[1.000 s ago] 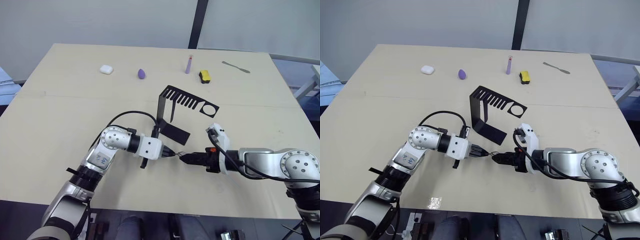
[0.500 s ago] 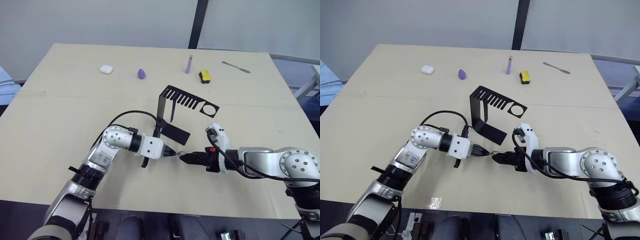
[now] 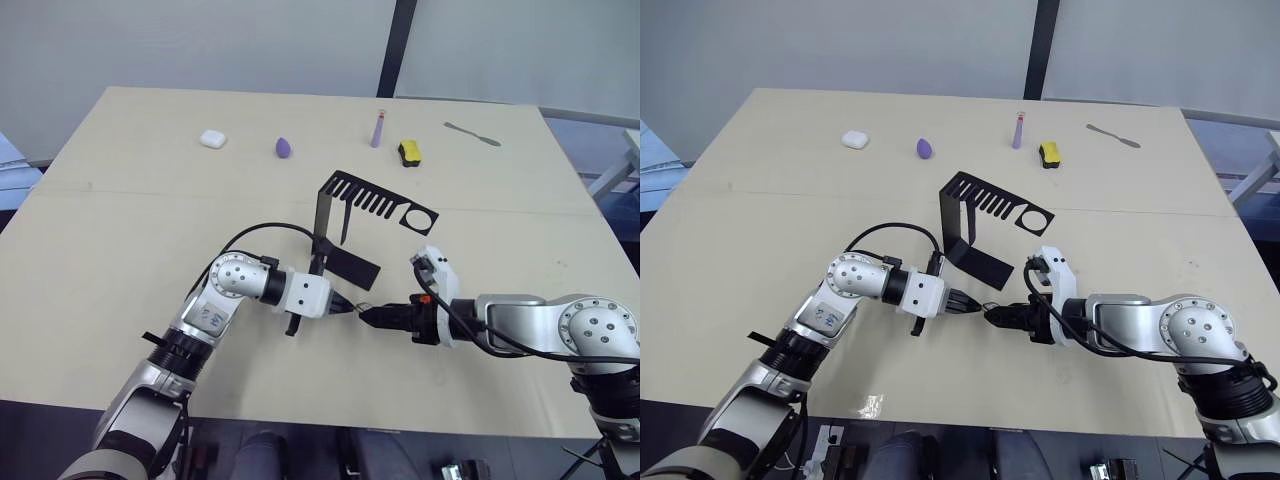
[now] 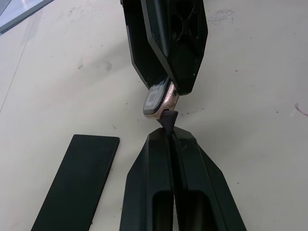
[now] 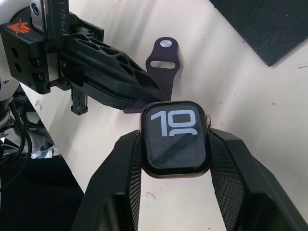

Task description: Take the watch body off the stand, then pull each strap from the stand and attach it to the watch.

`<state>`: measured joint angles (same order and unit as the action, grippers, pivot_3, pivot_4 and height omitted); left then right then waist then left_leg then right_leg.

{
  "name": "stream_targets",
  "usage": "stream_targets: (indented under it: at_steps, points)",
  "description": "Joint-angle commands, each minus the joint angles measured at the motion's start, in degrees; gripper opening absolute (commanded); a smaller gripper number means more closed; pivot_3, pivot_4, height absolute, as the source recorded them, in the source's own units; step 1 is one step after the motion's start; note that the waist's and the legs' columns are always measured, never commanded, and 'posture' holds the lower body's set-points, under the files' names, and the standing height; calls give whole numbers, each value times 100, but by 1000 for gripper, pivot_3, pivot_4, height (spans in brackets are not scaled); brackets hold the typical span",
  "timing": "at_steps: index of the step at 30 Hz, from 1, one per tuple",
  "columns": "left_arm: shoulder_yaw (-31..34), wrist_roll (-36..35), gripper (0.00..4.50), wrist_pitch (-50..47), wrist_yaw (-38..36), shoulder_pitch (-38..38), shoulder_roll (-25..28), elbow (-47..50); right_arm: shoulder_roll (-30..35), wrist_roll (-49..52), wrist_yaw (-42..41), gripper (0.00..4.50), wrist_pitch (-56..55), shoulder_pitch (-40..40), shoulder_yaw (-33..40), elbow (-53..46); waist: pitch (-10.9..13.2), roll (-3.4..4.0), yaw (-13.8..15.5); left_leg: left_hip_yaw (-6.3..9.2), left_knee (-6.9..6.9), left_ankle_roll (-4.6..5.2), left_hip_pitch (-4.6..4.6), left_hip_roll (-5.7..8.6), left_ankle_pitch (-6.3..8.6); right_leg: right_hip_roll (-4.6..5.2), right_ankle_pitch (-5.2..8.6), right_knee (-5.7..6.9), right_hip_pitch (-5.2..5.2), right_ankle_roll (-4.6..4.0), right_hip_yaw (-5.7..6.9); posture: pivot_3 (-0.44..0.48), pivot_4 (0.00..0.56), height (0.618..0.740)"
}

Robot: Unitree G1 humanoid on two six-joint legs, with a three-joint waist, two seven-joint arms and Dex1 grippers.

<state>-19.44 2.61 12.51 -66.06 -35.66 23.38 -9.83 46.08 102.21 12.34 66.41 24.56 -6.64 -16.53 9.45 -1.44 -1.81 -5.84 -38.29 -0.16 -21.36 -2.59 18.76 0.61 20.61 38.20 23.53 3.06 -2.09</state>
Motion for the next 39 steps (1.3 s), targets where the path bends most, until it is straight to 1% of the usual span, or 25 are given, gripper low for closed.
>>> stream_targets:
  at_steps: [1, 20, 37, 39]
  points:
    - [-106, -83, 0, 61, 151, -198, -247, 147, -148, 252, -267, 1511, 35, 141, -146, -307, 0, 0, 1, 0, 0, 0, 0, 0, 0, 0, 0, 0, 0, 0, 0, 0, 150, 740]
    - [-129, -47, 0, 150, 154, -259, -318, -25, -192, 317, -227, 1511, -4, 166, -150, -309, 0, 0, 1, 0, 0, 0, 0, 0, 0, 0, 0, 0, 0, 0, 0, 0, 150, 740]
    - [-120, -86, 0, 121, 138, -249, -300, 45, -184, 127, -261, 1511, 20, 101, -125, -285, 0, 0, 0, 0, 0, 0, 0, 0, 0, 0, 0, -1, 0, 0, 0, 0, 150, 740]
    - [-81, -185, 0, -15, 58, -219, -250, 153, -161, -5, -266, 1511, 15, 59, -89, -279, 0, 0, 0, 0, 0, 0, 0, 0, 0, 0, 0, -1, 0, 0, 0, 0, 150, 740]
